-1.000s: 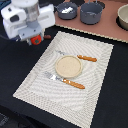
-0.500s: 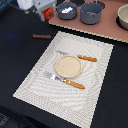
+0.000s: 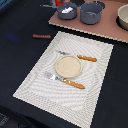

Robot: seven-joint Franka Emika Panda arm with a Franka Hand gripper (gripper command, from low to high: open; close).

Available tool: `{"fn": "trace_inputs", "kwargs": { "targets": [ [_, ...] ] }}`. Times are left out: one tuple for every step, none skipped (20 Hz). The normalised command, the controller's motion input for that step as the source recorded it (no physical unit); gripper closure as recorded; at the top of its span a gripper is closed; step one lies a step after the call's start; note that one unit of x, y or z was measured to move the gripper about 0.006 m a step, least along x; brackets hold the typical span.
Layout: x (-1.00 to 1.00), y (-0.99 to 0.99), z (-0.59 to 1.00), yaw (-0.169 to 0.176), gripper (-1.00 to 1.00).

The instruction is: Place the fish, sausage, and tomato into the frying pan.

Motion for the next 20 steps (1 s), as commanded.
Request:
{"fn": "trace_inputs", "kwargs": {
  "targets": [
    [0.34,0.98,-0.03,0.0,1.0],
    [0.34,0.98,-0.03,0.0,1.0],
    [0.34,0.98,-0.03,0.0,1.0],
    [0.34,0.98,-0.04,0.0,1.0],
    [0.37,0.97,-0.01,0.0,1.0],
    [0.46,0.95,0.0,0.0,1.0],
    [0.55,0.91,0.0,0.0,1.0],
    [0.54,0.86,0.0,0.0,1.0],
    [0.47,0.74,-0.04,0.0,1.0],
    [0.43,0.69,-0.07,0.0,1.0],
    [0.37,0.64,-0.12,0.0,1.0],
    [0.32,0.56,-0.18,0.0,1.0],
    [0.31,0.55,-0.18,0.0,1.0],
    [0.23,0.45,-0.21,0.0,1.0],
    [0.15,0.36,-0.23,-0.002,1.0],
    [0.07,0.27,-0.27,-0.003,1.0],
    [0.08,0.3,-0.25,0.0,-1.0],
    [0.06,0.29,-0.27,0.0,-1.0],
    [0.05,0.33,-0.26,0.0,-1.0],
    [0.04,0.33,-0.26,0.0,-1.0]
  ]
}}
